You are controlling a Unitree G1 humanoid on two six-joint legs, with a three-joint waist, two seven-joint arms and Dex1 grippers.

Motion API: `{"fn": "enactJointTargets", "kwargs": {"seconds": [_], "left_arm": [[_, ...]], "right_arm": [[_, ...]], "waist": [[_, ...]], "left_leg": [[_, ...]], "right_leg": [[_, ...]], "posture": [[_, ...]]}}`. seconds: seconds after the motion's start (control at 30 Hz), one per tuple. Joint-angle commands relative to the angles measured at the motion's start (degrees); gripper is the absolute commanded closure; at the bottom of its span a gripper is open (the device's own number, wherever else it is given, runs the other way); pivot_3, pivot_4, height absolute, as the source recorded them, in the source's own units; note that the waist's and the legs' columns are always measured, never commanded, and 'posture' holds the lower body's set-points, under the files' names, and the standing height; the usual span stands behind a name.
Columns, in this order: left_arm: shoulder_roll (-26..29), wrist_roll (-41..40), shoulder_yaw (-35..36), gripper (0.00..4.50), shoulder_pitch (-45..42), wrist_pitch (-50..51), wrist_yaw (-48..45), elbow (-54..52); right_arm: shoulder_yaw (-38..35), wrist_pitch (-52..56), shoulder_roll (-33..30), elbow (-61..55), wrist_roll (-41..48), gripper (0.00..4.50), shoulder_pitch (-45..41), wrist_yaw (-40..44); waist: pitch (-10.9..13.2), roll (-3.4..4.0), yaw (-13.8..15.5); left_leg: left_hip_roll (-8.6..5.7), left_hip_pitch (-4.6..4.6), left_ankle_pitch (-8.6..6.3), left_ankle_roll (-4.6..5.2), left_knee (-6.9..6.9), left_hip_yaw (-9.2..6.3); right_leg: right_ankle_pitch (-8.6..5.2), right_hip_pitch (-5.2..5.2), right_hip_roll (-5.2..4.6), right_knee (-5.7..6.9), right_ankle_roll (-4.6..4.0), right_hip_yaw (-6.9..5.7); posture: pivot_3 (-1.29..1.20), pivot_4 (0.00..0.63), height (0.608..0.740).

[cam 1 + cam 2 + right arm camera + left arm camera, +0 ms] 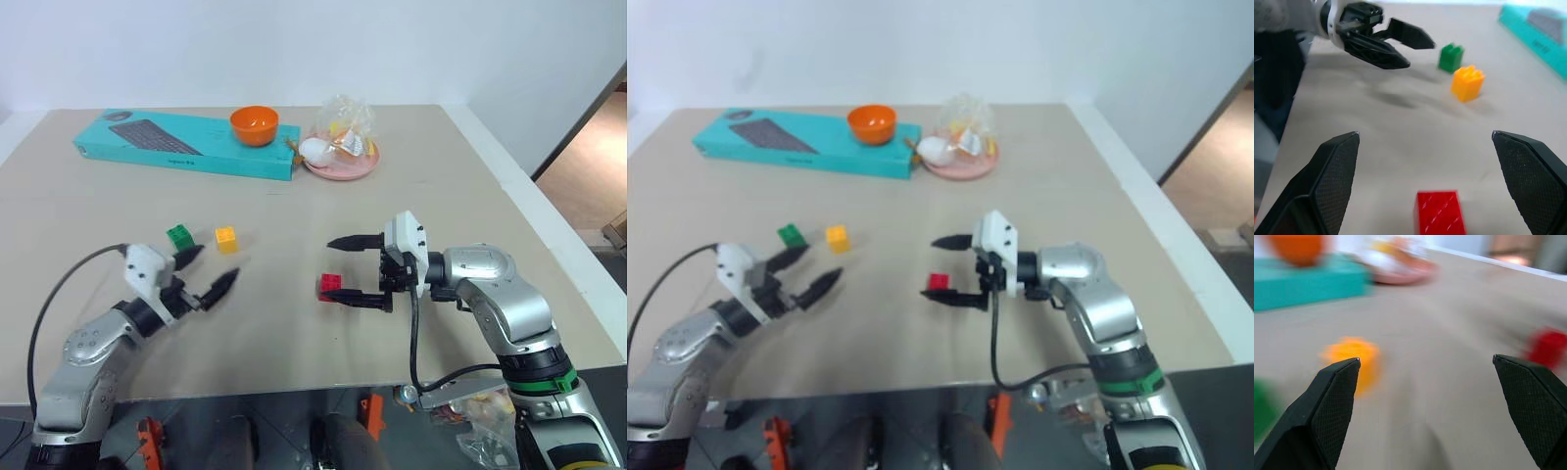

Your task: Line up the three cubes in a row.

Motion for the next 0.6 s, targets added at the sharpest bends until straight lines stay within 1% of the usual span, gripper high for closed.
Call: {"fn": "enactJointTargets", "kwargs": {"seconds": [0.03, 0.13, 0.3, 0.47, 0.6], "left_arm": [[0.2, 1.8, 4.3, 0.0, -3.5, -1.8, 4.7, 3.6], [3.9, 1.9, 5.4, 0.0, -8.3, -4.2, -0.2, 12.6], [9.2, 1.6, 4.1, 0.0, -15.6, -5.9, -9.7, 25.3], [12.4, 3.5, 1.5, 0.0, -23.3, -6.9, -17.9, 38.3], [13.6, 6.2, -1.1, 0.0, -29.0, -8.8, -23.3, 48.0]], "right_arm": [[-1.4, -0.6, 0.9, -3.0, 0.3, 0.02, 0.0, -3.3], [-0.5, -1.4, 2.1, -2.7, -0.6, 0.02, -0.4, -5.4], [0.4, -2.6, 2.7, -2.7, -1.8, 0.02, -0.4, -6.7], [0.0, -3.2, 2.0, -3.0, -2.8, 0.02, 0.2, -7.7], [-0.4, -3.1, 1.4, -3.6, -3.1, 0.02, 0.8, -8.2]], "waist": [[0.0, 0.0, 0.0], [0.0, -0.01, 0.0], [0.0, -0.01, 0.0], [0.0, -0.01, 0.0], [0.0, -0.02, 0.0]], "left_leg": [[-0.01, 0.0, 0.01, -0.01, 0.01, 0.02], [-0.14, 0.0, 0.04, -0.03, 0.01, 0.01], [-0.15, -0.03, 0.04, -0.04, 0.0, 0.05], [-0.18, -0.1, 0.04, -0.05, -0.01, 0.09], [-0.23, -0.11, 0.04, -0.05, 0.0, 0.1]], "right_leg": [[0.03, 0.0, 0.02, 0.0, -0.01, -0.01], [0.07, 0.01, 0.05, 0.0, -0.04, -0.05], [0.06, -0.04, 0.09, 0.0, -0.06, -0.06], [0.06, -0.07, 0.13, -0.02, -0.04, -0.05], [0.06, -0.07, 0.11, -0.02, -0.03, -0.06]], "posture": [[0.0, 0.15, 0.74], [0.0, 0.15, 0.74], [0.0, 0.15, 0.74], [0.0, 0.15, 0.74], [0.0, 0.15, 0.74]]}}
